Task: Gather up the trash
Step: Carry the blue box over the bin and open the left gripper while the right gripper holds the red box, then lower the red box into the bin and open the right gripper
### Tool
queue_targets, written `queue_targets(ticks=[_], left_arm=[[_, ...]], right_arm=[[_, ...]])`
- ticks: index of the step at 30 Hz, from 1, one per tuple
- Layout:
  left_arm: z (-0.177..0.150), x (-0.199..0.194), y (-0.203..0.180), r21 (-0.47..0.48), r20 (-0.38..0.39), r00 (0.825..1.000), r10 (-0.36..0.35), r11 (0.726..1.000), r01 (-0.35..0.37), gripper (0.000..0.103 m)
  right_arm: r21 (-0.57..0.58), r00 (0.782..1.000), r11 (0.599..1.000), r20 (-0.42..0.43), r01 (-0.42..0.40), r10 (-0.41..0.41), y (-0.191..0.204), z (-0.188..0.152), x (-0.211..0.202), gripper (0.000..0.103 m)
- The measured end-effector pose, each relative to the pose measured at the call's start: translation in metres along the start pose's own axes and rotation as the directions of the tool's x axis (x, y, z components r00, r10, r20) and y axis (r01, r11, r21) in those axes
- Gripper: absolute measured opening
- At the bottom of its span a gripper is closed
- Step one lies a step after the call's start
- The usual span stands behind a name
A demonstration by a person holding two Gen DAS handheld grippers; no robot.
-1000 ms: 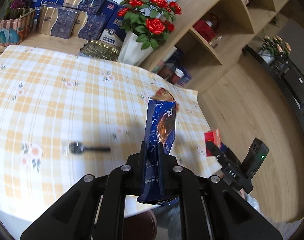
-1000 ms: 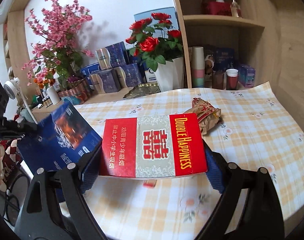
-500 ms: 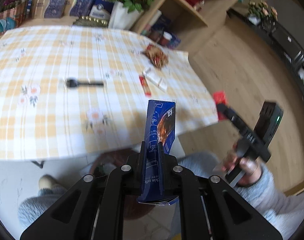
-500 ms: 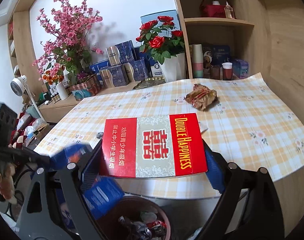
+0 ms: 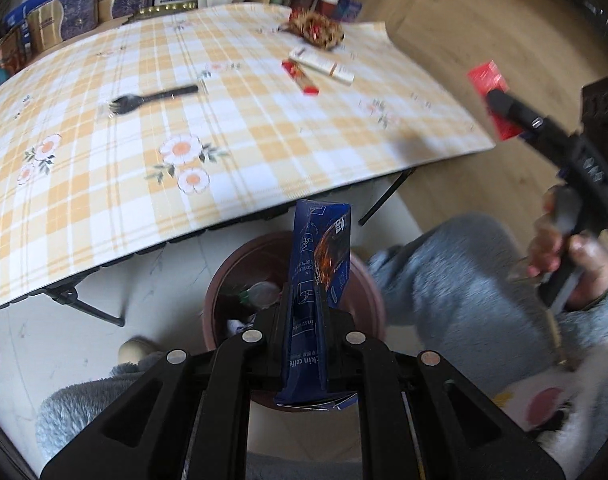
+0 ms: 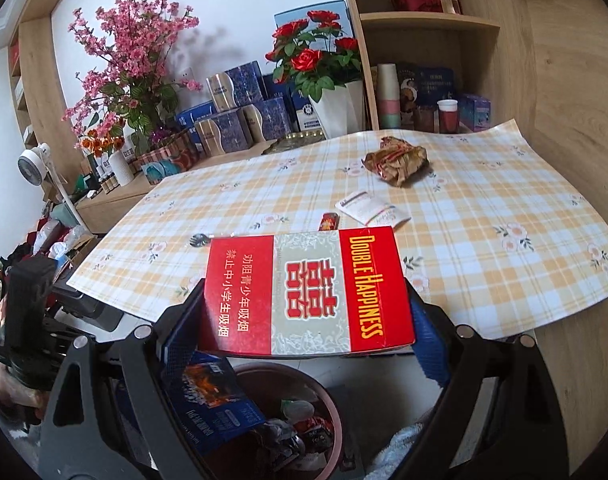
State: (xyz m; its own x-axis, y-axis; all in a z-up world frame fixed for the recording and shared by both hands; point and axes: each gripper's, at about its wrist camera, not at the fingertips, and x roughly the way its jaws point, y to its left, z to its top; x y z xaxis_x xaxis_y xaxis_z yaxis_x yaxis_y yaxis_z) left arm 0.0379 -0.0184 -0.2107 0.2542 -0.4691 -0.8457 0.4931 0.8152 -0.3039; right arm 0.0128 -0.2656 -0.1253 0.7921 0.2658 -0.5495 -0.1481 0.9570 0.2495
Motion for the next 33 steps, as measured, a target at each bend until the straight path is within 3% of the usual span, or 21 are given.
queue_targets(ticks=[6,12,14,18,20,26,33], left_arm=[[0.005,0.036,0.001,-0.023,-0.067,0.998,0.009,1.000,-0.010,0.010],[0.013,0.051,0.005,-0.062,-0.024,1.000,-0.011,0.998,0.010,0.013],[0.016,0.049,0.006,-0.072,-0.005,1.000,-0.021,0.997,0.020,0.034],[0.019,0.028,0.005,-0.067,0.081,0.997,-0.013,0.998,0.018,0.056],[0.019,0.013,0.006,-0.067,0.137,0.991,0.009,0.998,0.001,0.072],[0.011,-0.038,0.014,-0.110,0.315,0.943,0.107,0.991,-0.075,0.093],[-0.010,-0.075,0.022,-0.150,0.436,0.859,0.268,0.963,-0.225,0.097]], right_arm=[[0.019,1.000,1.000,-0.024,0.001,0.000,-0.005,-0.010,0.003,0.088],[0.043,0.999,0.999,-0.052,-0.003,0.006,-0.008,-0.021,0.007,0.088],[0.048,0.998,0.999,-0.067,-0.006,0.010,-0.008,-0.026,0.009,0.088],[0.036,0.996,0.999,-0.085,-0.014,0.017,-0.005,-0.032,0.013,0.088],[0.029,0.995,0.999,-0.095,-0.020,0.023,-0.002,-0.036,0.016,0.088],[-0.010,0.987,0.998,-0.149,-0.061,0.059,0.019,-0.051,0.033,0.088],[-0.077,0.970,0.990,-0.221,-0.118,0.099,0.047,-0.069,0.053,0.088]])
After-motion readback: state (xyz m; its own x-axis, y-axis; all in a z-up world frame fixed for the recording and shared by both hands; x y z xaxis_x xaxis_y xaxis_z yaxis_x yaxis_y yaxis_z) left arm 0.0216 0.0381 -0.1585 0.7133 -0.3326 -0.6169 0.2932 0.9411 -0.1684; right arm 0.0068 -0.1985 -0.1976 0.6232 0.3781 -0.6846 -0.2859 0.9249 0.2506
